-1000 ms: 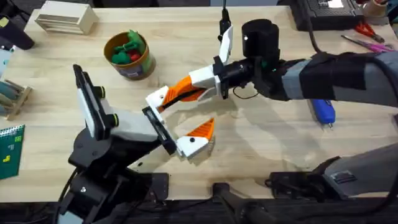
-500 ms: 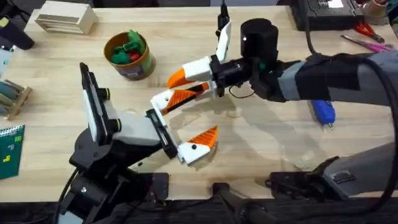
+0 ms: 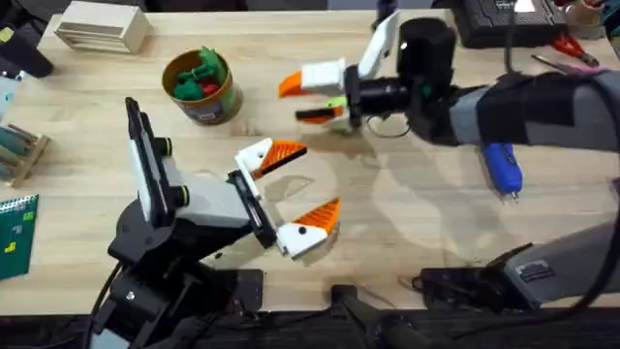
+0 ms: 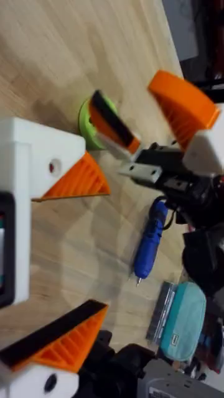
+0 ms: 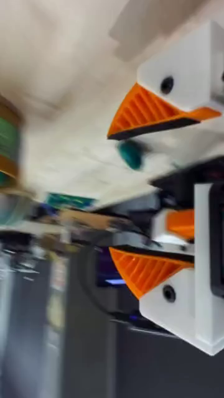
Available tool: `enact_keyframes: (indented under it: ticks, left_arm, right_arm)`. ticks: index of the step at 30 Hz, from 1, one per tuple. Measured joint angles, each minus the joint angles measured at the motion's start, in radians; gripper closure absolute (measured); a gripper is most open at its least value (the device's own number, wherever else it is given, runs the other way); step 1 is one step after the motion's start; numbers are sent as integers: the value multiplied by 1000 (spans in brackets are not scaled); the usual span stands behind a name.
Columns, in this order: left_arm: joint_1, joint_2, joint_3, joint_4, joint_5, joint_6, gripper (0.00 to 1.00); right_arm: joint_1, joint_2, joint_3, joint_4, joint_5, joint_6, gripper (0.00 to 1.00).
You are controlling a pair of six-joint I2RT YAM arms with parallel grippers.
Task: Pick up the gripper from the table and insert it into the empty holder that is missing its gripper. Then pick up a screw, insert it into the mounting hole, and use the screwdriver to tighten it. Finally, clean up the table by picking up the vegetable and placing it into the bucket.
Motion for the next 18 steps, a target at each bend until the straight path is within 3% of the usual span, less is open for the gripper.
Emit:
enact_keyframes:
  ticks: [5, 12, 13, 14, 18]
  left_arm:
    - [0, 0, 0, 0, 2, 0, 14]
    - [0, 0, 0, 0, 3, 0, 13]
    - [0, 0, 0, 0, 3, 0, 14]
    - [0, 0, 0, 0, 3, 0, 14]
    - [0, 0, 0, 0, 3, 0, 14]
  right_arm:
    - [-94, 2, 108, -129, 82, -95, 85]
    - [-122, 1, 369, -699, 261, -359, 86]
    - [-116, 2, 404, -787, 301, -404, 86]
    - [-81, 2, 509, -1025, 445, -545, 83]
    - [10, 1, 595, -1217, 683, -731, 83]
